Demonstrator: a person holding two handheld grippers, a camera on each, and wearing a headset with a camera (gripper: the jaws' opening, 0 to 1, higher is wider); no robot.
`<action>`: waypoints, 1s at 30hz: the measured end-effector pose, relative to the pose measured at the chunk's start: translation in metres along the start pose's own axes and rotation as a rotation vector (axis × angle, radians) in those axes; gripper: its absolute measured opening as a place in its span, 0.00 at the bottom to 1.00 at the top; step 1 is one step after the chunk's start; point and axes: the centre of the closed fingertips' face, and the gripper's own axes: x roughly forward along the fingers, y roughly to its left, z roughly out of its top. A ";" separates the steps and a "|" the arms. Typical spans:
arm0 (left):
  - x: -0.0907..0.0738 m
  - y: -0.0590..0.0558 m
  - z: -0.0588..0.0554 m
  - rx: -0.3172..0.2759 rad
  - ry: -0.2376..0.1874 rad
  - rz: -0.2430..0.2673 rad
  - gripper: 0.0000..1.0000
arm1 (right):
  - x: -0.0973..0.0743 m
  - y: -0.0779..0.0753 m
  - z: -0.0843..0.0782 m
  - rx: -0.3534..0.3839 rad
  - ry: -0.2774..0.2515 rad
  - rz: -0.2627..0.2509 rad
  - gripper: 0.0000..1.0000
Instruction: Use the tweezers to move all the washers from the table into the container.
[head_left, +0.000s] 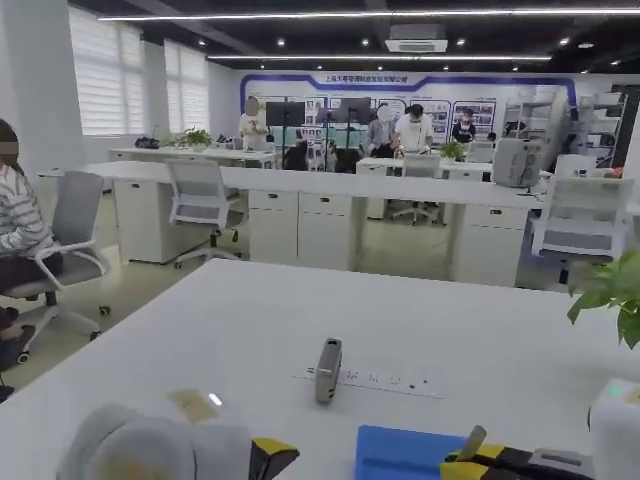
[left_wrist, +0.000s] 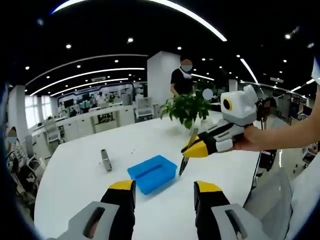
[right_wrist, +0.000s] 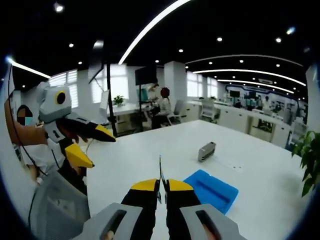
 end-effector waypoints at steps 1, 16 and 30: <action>0.001 -0.007 0.006 0.001 -0.005 -0.044 0.43 | -0.003 0.010 -0.002 -0.003 0.013 0.031 0.02; 0.003 -0.087 0.033 -0.016 -0.012 -0.573 0.20 | -0.025 0.076 0.003 -0.129 0.105 0.344 0.02; 0.010 -0.095 0.033 0.135 -0.072 -0.660 0.00 | -0.025 0.086 -0.008 -0.141 0.121 0.415 0.03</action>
